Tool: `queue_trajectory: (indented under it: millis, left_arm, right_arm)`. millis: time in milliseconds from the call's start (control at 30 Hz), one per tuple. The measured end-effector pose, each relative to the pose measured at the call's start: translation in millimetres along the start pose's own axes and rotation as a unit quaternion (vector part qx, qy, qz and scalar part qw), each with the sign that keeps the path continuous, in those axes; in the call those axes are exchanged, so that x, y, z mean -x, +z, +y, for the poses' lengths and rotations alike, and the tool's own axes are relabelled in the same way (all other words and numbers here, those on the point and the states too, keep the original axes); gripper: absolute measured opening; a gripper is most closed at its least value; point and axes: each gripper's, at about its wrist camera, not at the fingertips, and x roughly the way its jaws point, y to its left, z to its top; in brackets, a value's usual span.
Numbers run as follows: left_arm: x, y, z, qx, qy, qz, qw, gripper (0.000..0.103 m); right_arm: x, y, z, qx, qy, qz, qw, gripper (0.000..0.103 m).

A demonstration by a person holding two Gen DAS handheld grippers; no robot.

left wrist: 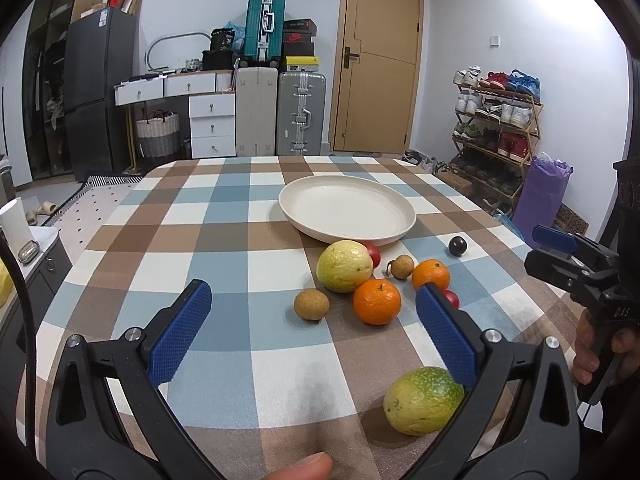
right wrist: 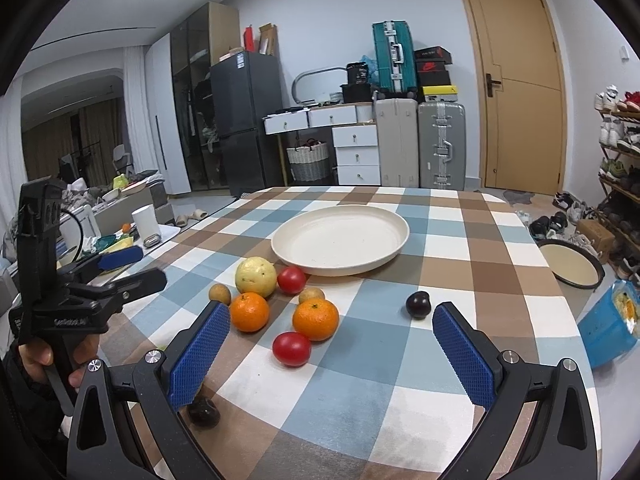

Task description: Organize fruits

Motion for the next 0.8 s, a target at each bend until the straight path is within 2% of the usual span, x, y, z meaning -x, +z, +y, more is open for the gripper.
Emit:
queue_trajectory:
  millis: [267,633,733,800]
  left_arm:
    - [-3,-1,5,-0.018,-0.009,0.022,0.9995,0.102]
    - [-16,-24,0,-0.042,-0.055,0.073,0.9949,0.102]
    - [-23,-31,-2,-0.054,-0.072,0.09,0.9919,0.102]
    - [-25,-36,-7,-0.065,-0.074,0.097,0.9904,0.102]
  right_arm:
    - [4,1,11,0.003,0.0,0.052,0.999,0.103]
    - [-7,-31,47,0.035,0.047,0.142,0.988,0.103]
    - [-14,-38,54,0.047,0.06,0.163,0.984,0.096]
    - [-19,-43,59,0.059,0.063,0.178,0.98,0.086]
